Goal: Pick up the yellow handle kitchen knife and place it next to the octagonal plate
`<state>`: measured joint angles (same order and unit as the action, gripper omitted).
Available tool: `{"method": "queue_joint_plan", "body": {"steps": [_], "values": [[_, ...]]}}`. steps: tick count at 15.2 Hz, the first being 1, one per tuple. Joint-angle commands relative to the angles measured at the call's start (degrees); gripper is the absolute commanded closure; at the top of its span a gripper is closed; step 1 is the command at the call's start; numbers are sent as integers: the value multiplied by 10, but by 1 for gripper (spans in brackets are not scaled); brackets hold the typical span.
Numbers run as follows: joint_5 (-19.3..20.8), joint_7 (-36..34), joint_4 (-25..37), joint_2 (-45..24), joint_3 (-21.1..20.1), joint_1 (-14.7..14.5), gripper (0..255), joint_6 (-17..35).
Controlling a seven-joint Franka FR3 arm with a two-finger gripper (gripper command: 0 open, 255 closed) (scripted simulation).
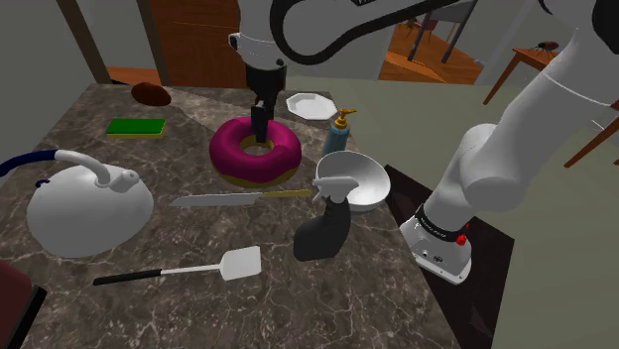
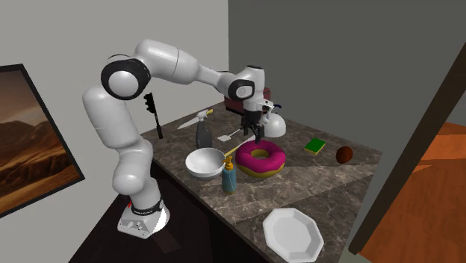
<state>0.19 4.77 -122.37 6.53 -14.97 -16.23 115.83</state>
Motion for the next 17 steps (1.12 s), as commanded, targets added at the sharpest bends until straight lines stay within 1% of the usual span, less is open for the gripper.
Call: {"method": "queue_joint_plan", "body": {"steps": [1,7,13,17], "values": [[5,-3,13,-29,-13,-10,0,12],[35,-15,73,-126,-45,-44,0,36],[72,-27,140,-221,-68,-84,0,47],[80,-32,125,-235,-65,-85,0,73]]}}
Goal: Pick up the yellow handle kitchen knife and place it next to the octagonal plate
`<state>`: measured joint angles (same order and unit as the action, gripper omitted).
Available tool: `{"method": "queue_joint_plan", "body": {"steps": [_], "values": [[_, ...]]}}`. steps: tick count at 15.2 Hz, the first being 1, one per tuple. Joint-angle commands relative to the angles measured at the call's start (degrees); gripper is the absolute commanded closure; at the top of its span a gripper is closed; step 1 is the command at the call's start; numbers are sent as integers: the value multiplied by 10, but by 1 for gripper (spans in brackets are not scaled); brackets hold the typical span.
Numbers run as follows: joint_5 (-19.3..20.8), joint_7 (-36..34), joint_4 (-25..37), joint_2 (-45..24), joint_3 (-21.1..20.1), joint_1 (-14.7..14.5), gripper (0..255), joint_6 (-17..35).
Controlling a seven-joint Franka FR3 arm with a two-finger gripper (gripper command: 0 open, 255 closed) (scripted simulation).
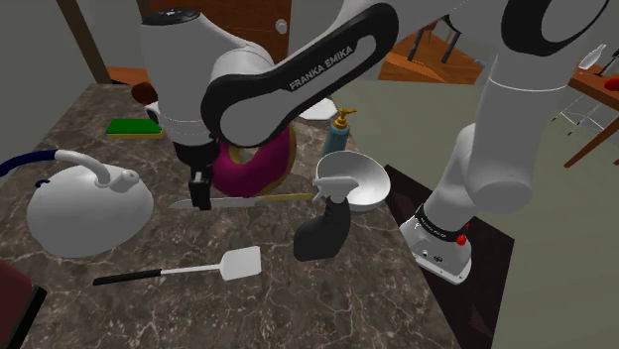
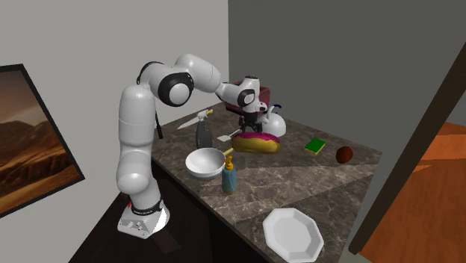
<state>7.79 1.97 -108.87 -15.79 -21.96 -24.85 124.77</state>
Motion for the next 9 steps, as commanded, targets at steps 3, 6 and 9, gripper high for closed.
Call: {"method": "queue_joint_plan", "body": {"steps": [3,6,9], "values": [[9,-8,-19,-22,8,-1,0,4],[10,-8,-21,-25,9,-3,0,8],[10,-8,-21,-25,10,-3,0,8]]}}
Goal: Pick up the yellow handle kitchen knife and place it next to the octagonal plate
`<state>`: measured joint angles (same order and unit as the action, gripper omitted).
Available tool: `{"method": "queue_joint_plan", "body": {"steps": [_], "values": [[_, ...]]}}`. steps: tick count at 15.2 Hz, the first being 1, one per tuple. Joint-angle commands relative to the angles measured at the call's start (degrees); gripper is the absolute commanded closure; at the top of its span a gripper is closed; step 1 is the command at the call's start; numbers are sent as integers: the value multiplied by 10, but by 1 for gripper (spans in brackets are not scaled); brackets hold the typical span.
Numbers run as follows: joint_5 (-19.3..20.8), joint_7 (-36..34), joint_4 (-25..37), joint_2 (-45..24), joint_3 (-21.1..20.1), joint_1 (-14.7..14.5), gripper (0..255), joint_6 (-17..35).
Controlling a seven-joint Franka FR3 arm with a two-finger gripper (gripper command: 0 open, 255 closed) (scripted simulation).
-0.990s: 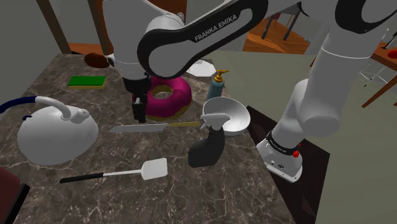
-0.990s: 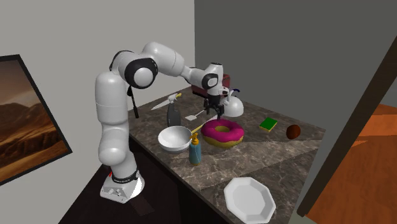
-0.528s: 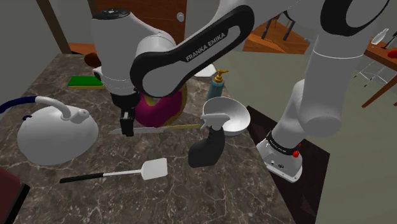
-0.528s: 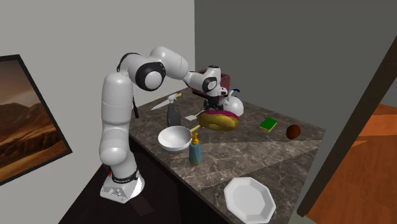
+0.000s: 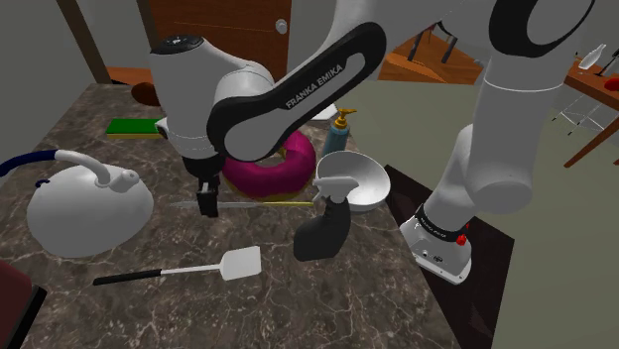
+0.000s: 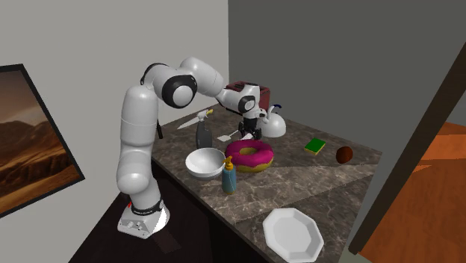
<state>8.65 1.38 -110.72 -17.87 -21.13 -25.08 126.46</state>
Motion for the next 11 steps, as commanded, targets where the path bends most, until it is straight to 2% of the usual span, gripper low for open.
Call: {"method": "queue_joint_plan", "body": {"steps": [1,2,3,11], "values": [[2,-2,-3,-4,1,-1,0,-9],[1,-2,-3,-4,1,-1,0,-9],[1,-2,-3,-3,1,0,255,-9],[1,-2,-2,-4,1,-1,255,-9]]}}
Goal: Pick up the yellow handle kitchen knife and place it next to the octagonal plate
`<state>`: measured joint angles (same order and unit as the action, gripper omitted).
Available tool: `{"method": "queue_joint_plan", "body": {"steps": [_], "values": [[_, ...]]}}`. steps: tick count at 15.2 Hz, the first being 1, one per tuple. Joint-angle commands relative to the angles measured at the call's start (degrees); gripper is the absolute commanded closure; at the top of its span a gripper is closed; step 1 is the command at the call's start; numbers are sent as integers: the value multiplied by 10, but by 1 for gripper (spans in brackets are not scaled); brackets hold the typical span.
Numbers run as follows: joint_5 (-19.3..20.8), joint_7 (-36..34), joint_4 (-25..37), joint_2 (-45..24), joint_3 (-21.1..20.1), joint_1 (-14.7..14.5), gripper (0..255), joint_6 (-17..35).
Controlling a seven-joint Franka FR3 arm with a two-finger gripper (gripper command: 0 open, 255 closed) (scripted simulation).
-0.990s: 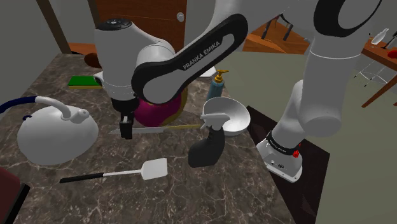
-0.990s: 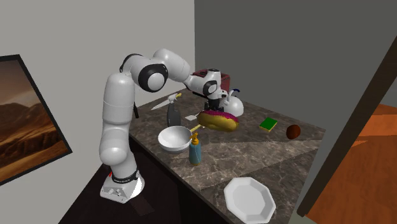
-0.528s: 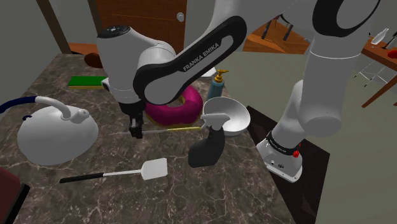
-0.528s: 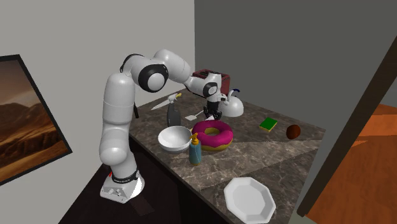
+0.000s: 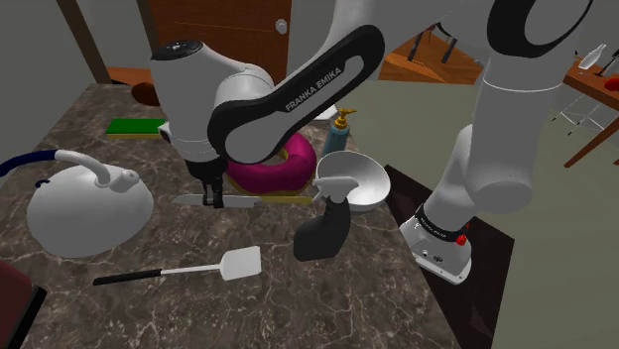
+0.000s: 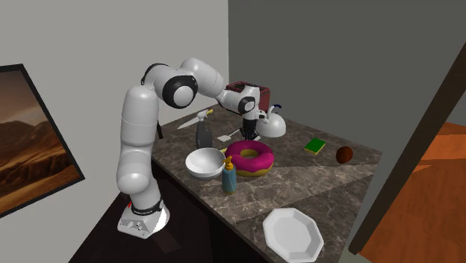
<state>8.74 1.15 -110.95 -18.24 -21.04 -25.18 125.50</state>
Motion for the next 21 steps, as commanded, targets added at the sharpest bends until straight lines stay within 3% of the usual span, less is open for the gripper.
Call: {"method": "queue_joint_plan", "body": {"steps": [1,21], "values": [[0,0,0,0,0,0,255,1],[-33,23,74,65,-10,8,255,-134]]}}
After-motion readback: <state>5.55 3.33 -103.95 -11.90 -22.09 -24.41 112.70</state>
